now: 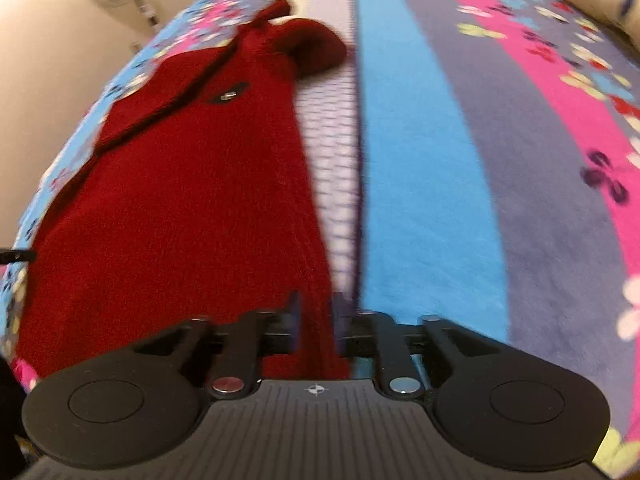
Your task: Fold small clothes
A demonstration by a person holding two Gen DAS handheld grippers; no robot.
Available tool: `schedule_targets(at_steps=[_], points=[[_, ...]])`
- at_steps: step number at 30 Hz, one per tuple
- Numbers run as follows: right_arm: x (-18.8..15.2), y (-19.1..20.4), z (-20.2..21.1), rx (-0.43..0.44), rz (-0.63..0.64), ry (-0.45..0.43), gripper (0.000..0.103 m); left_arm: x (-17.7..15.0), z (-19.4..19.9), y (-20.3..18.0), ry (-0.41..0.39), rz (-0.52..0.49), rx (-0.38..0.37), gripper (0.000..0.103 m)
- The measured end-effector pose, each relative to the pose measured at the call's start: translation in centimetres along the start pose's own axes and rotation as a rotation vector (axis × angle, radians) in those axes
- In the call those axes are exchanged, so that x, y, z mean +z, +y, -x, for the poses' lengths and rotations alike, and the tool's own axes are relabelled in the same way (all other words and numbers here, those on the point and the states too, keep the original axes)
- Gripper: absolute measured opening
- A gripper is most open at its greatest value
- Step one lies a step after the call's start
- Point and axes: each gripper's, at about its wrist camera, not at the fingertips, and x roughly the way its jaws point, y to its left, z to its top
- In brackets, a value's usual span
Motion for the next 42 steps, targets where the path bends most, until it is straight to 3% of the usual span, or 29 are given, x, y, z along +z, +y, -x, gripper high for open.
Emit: schedule_targets(at_steps=[1,4,6,7,8,13,16,19,21,23,26,30,32,34,36,38,42], points=[[0.1,0.6,-0.8,-0.014,0.036,0.028,0.061,-0.3,-0.2,-0.2,0.018,-0.016,-0.006,0.058],[-0.1,1.6,-2.8,-0.057,0.111,0.126,0.059,-1.2,-1.5,-0.6,0.100,-0.063,0.011,0.054],[0.1,1.8,-2.7,-0.045,0.134,0.117,0.045,-1.5,-1.3,-1.0,0.096,-0.102,0.004,0.042],[0.4,1.7,-2.4,-0.032,0.122,0.107,0.025,-1.7,-1.1,-0.9,0.101,-0.104,-0.025,0.026],[0.5,1.4,-2.1,-0.037,0.107,0.094,0.011,-1.9,-0.9,-0.9,0.100,-0.107,-0.036,0.012],[0.5,-0.9,0.6,-0.113,0.019,-0.030,0.010,-2.8,2.2,-0.1,-0.001,-0.148,-0.029,0.010],[-0.5,-0.5,0.8,-0.154,0.053,-0.062,0.010,-3.2,3.8,0.4,-0.044,-0.132,-0.038,0.010],[-0.9,1.1,-0.2,-0.223,0.156,-0.042,0.010,-3.4,2.7,-0.7,0.008,-0.193,0.004,0.011],[-1.0,1.3,-0.9,-0.240,0.186,-0.023,0.010,-3.4,1.6,-1.1,0.047,-0.219,0.043,0.018],[-0.5,1.6,-1.0,-0.262,0.189,-0.040,0.012,-3.1,1.9,-0.9,0.028,-0.200,0.041,0.020],[-0.3,2.0,0.9,-0.233,0.171,-0.143,0.013,-3.2,3.1,-0.7,-0.029,-0.179,-0.017,0.021],[-0.8,2.9,2.0,-0.137,0.212,-0.201,0.029,-3.8,3.3,-2.1,-0.027,-0.256,-0.032,0.021],[-1.0,3.3,1.1,-0.141,0.244,-0.148,0.043,-3.9,2.1,-2.4,0.025,-0.275,0.003,0.026],[-1.4,3.4,-1.0,-0.169,0.258,-0.022,0.046,-4.1,1.0,-2.5,0.078,-0.289,0.052,0.030],[-1.7,4.0,-1.9,-0.237,0.303,-0.002,0.045,-3.7,1.7,-2.1,0.028,-0.268,0.069,0.030],[-1.3,4.3,-0.9,-0.227,0.291,-0.081,0.045,-3.1,3.1,-1.3,-0.058,-0.205,0.078,0.043],[-0.1,4.2,1.1,-0.201,0.199,-0.229,0.046,-2.5,5.2,-0.5,-0.191,-0.125,0.107,0.049]])
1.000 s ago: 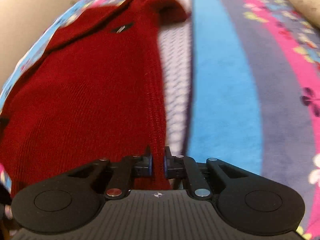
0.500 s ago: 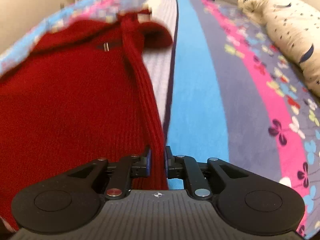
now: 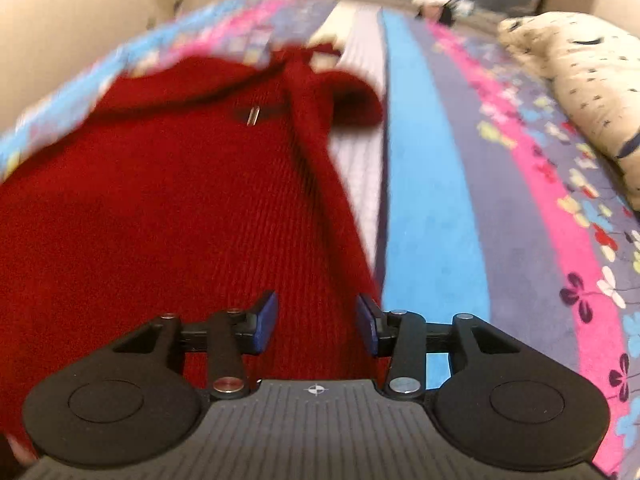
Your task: Fold small clothes
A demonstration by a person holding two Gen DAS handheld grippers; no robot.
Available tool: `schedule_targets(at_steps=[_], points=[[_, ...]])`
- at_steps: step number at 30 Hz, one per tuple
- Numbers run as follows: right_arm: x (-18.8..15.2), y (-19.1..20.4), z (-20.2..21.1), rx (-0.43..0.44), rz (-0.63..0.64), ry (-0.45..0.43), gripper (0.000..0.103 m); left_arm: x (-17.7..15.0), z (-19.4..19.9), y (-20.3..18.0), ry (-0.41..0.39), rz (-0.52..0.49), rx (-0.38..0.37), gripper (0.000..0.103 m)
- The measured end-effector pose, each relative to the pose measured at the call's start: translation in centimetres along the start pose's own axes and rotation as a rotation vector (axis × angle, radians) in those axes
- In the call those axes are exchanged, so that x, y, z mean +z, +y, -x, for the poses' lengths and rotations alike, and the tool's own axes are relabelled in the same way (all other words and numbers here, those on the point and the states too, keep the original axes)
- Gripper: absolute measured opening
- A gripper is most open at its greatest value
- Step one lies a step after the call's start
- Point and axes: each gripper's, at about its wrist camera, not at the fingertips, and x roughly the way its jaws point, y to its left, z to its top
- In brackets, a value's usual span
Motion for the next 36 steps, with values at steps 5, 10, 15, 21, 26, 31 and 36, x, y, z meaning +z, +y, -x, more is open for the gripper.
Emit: schedule_targets(at_steps=[5,10,15,21,26,31,36], points=[[2.7,-0.3,0.4,0.008,-0.092,-0.159,0.051,1.3,1.1,-1.7,-0.132,-0.043,0.025,0.050],[5.6,-0.4,-0.1,0.029,-0.201,-0.295,0.052,3.9,1.8,-4.8,-0.219,-0.048,0.023,0.049],[8.1,-0.4,-2.0,0.032,-0.319,-0.335,0.052,7.8,2.0,-9.5,-0.274,-0.063,0.029,0.050],[11.3,-0.6,-6.0,-0.003,-0.412,-0.305,0.052,13.7,-0.7,-15.4,-0.321,-0.120,0.058,0.065],[13.0,-1.0,-7.7,-0.085,-0.392,-0.330,0.051,19.2,-5.5,-19.2,-0.330,-0.110,0.079,0.065],[13.7,-4.4,-7.2,-0.171,-0.522,-0.362,0.009,24.5,-12.6,-21.8,-0.310,-0.076,0.111,0.064],[13.2,-6.6,-7.5,-0.221,-0.602,-0.348,0.002,27.9,-20.9,-24.1,-0.258,-0.087,0.095,0.063]])
